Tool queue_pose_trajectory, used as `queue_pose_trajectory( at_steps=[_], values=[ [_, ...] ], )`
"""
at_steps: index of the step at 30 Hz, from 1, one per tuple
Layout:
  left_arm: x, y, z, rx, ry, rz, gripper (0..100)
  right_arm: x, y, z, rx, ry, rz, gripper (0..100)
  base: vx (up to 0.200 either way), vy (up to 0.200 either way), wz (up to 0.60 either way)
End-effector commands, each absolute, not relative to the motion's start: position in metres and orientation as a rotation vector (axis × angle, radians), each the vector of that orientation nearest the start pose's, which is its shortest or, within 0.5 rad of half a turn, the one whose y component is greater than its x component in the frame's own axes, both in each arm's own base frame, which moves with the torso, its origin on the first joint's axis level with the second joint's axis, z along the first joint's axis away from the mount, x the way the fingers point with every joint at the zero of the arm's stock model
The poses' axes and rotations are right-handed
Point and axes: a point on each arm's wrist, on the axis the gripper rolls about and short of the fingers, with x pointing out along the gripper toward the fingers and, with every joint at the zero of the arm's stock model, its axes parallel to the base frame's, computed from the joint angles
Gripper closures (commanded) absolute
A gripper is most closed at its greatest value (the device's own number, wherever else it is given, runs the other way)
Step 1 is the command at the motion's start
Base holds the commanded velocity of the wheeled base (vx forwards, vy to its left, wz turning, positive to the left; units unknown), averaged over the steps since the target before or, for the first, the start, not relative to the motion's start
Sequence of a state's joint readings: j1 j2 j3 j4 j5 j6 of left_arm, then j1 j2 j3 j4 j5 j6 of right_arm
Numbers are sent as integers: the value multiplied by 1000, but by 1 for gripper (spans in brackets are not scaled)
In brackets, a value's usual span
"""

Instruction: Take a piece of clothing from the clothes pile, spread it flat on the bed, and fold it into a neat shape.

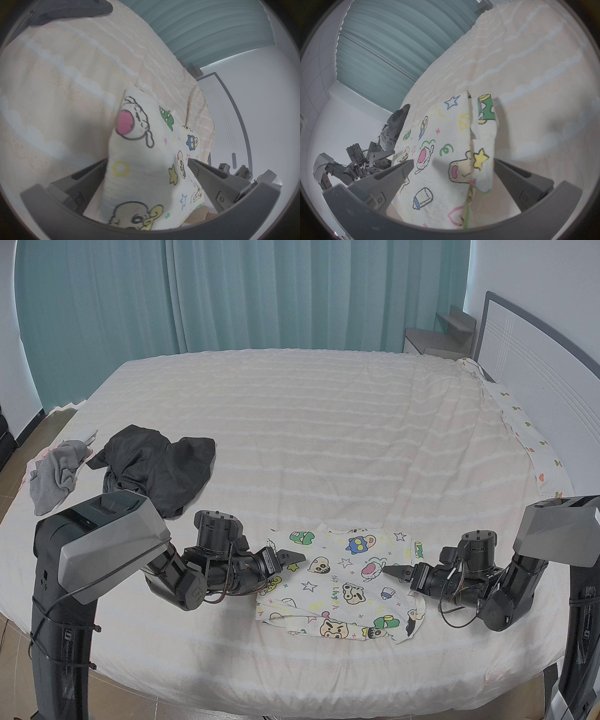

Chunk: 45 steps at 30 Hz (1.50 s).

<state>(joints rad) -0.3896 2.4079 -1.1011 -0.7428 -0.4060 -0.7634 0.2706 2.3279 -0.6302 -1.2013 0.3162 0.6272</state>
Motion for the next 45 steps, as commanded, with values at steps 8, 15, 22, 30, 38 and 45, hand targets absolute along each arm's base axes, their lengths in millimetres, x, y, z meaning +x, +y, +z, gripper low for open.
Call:
queue_pose_trajectory(
  at_steps=[8, 15, 22, 30, 38, 45],
  values=[
    [387, -179, -4, -710, 862, -528, 100, 336, 127, -15, 589, 738, 438, 100, 0, 0, 0],
    [378, -178, 0, -708, 876, -527, 100, 335, 130, -6, 639, 729, 439, 100, 0, 0, 0],
    [373, -176, 19, -704, 852, -530, 100, 331, 136, 2, 637, 717, 461, 100, 0, 0, 0],
    [370, -174, 36, -699, 892, -505, 100, 329, 140, 1, 632, 725, 469, 100, 0, 0, 0],
    [371, -172, 38, -694, 883, -507, 100, 329, 140, 1, 631, 725, 471, 100, 0, 25, 0],
    [370, -169, 39, -697, 884, -500, 100, 329, 141, 1, 631, 724, 473, 100, 0, 200, 0]
  ],
)
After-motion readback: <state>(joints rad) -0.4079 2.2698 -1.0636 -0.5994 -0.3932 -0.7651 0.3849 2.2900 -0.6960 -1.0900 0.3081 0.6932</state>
